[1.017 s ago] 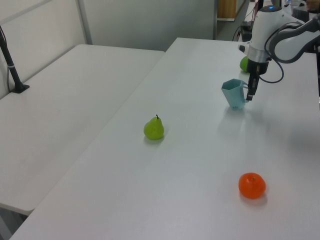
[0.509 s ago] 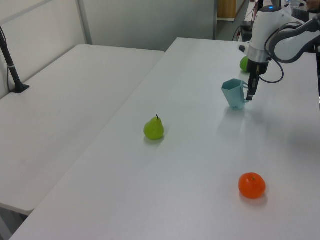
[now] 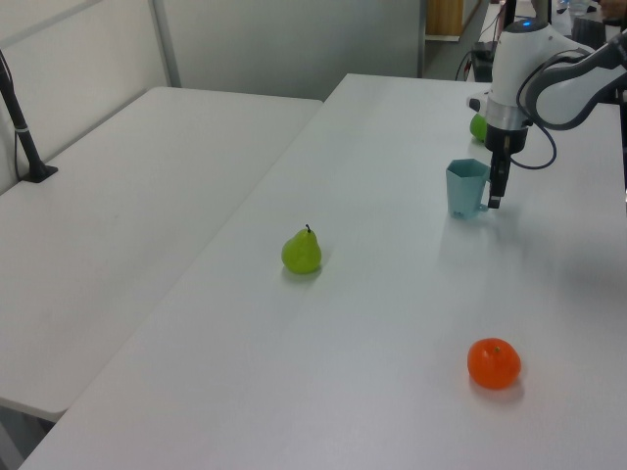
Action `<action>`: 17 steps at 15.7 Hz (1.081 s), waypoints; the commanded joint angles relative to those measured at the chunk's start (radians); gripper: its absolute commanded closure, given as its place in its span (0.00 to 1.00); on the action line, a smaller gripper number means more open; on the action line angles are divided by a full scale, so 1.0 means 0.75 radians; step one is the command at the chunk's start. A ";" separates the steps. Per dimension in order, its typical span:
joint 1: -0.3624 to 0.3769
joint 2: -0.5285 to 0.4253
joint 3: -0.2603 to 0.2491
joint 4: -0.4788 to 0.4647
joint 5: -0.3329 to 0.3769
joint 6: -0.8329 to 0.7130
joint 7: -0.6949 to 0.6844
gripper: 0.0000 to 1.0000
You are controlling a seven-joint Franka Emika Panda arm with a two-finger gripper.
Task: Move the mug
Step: 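Open the gripper and lift it off the mug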
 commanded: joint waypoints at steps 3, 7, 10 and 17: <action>0.017 -0.057 -0.019 0.038 -0.017 -0.151 0.016 0.00; 0.019 -0.078 -0.019 0.262 -0.003 -0.469 0.018 0.00; 0.029 -0.074 -0.015 0.509 0.005 -0.743 0.071 0.00; 0.046 -0.061 0.026 0.970 0.118 -1.169 0.392 0.00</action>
